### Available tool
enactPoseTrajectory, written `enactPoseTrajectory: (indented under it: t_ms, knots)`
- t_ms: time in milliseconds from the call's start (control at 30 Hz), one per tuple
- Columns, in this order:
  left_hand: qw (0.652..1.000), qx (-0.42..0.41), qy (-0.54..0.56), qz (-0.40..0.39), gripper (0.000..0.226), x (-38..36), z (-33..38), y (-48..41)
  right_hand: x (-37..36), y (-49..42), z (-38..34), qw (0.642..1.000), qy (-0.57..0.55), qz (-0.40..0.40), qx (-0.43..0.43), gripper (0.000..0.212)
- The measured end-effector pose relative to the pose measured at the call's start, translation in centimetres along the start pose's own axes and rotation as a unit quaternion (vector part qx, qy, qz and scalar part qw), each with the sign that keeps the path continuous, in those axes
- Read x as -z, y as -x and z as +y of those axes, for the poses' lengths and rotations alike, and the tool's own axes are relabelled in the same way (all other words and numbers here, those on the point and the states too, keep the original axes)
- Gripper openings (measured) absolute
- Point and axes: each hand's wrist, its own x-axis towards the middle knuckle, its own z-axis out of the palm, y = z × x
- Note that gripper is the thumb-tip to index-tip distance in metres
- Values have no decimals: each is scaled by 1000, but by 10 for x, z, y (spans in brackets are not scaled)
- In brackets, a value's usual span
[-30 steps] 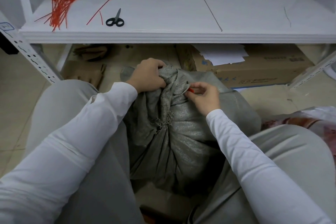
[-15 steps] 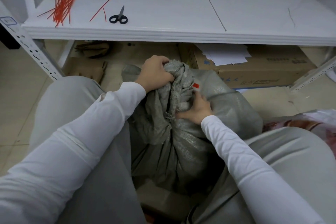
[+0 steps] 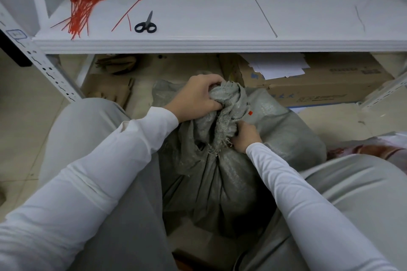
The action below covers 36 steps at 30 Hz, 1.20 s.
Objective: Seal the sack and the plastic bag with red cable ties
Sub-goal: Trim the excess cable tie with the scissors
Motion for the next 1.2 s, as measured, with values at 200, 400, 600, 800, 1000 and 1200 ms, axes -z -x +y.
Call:
enactPoseTrajectory:
  t_ms: [200, 400, 600, 800, 1000, 1200]
  knots:
    - [999, 41, -11, -1, 56, 13, -7, -2, 18, -4, 3, 987, -93, 128, -18, 38]
    - [987, 140, 51, -60, 112, 17, -17, 4, 42, -7, 4, 953, -236, 186, 36, 24]
    - [988, 120, -22, -99, 120, 3, -26, 16, 45, -6, 6, 907, -371, 181, 87, 34]
    - [992, 104, 74, -24, 129, -8, -9, 10, 62, 16, -1, 886, -409, 131, 175, 24]
    - [981, 146, 102, -78, 67, -10, 2, -1, 74, 34, -4, 875, -423, 95, 213, 26]
    - [987, 128, 88, -41, 63, -18, -6, -9, 76, 38, -2, 896, -397, 79, 185, 28]
